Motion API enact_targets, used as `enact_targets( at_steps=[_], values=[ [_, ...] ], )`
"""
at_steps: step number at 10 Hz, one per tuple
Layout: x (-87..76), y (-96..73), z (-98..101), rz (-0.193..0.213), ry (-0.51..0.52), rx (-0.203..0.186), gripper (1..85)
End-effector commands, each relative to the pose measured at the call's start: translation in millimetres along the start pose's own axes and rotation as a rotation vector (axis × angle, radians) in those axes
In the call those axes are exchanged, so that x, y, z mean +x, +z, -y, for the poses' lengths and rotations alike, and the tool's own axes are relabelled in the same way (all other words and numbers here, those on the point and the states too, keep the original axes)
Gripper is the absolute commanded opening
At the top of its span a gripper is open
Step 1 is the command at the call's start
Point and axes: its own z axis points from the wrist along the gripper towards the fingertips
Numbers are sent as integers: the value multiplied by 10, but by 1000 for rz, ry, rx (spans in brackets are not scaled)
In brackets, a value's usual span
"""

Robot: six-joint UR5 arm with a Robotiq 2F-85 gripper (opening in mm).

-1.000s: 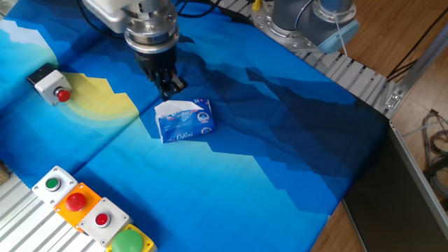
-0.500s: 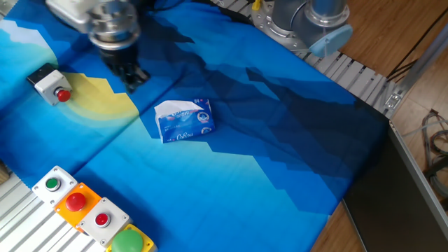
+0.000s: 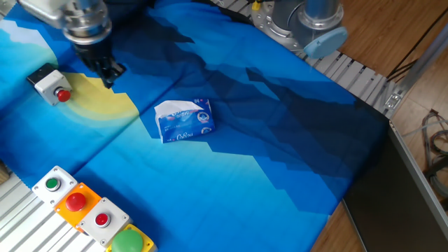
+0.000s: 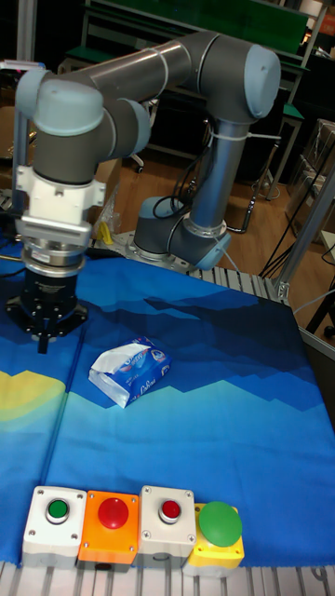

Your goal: Press the button horizontally

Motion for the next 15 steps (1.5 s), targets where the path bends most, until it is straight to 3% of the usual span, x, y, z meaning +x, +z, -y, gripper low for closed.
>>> enact_targets(
  at_steps=[1,4,6,9,12,14,15],
  values=[
    [-59,110,240,20,-33,-14,10],
    [-90,160,242,26,-43,-23,10],
    [-85,146,109,18,-13,-66,10],
    [-85,151,229,16,171,-21,10],
    [-131,147,152,27,323,-55,10],
    [-144,146,141,32,296,-59,10],
    [-191,234,295,26,253,-11,10]
  ],
)
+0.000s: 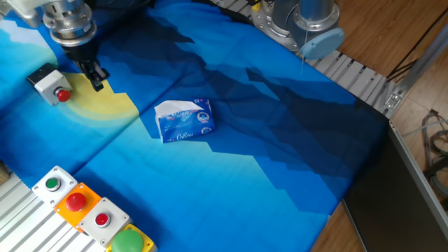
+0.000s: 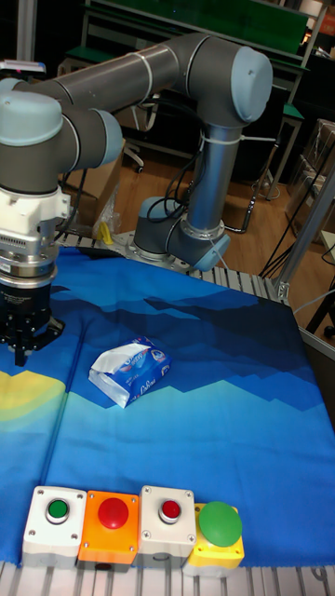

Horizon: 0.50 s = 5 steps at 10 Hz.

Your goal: Press the button horizontally

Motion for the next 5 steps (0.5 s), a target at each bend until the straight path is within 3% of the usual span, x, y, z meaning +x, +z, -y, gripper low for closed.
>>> enact_targets(
  at_steps=[1,4,5],
  values=[
    [-160,120,136,13,-15,41,10],
    [-350,216,326,4,-76,92,10],
    [-404,202,405,-2,-97,131,10]
  ],
)
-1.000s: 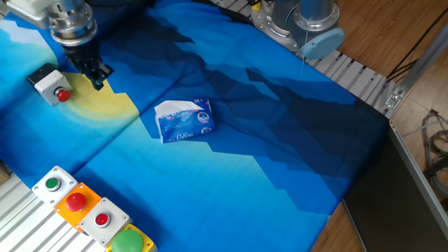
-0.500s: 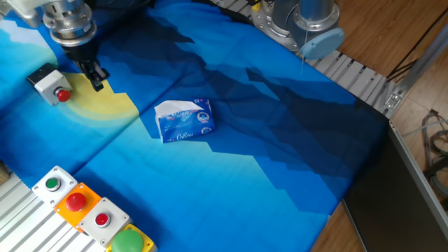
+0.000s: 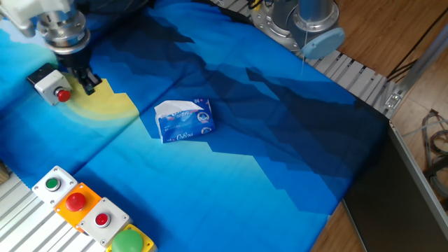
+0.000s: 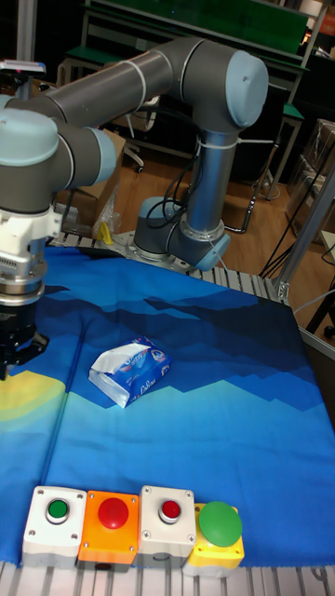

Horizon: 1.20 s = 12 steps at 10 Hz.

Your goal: Press the button horizontally

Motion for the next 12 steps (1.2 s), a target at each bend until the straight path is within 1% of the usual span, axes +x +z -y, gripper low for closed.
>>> enact_targets(
  at_steps=[1,3,4,5,7,11,12],
  values=[
    [-187,59,137,-7,-39,50,10],
    [-198,104,100,-6,-32,53,10],
    [-202,120,78,-4,-27,62,10],
    [-219,139,124,0,-35,89,10],
    [-229,174,222,-1,-38,126,10],
    [-218,230,171,5,-14,127,10],
    [-225,256,192,7,-14,138,10]
  ],
)
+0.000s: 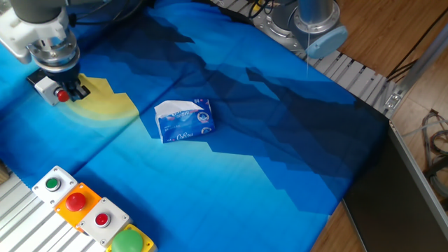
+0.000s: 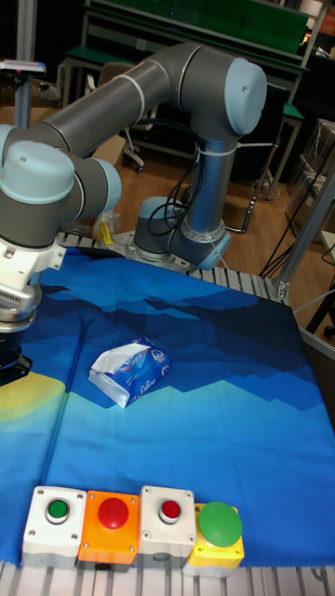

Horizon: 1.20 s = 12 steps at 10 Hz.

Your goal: Press the button horizontally

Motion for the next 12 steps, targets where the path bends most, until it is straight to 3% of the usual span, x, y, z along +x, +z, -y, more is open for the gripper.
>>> enact_targets(
  at_steps=[1,12],
  values=[
    [-20,61,14,8,17,14,10],
    [-28,191,119,13,26,66,10]
  ],
)
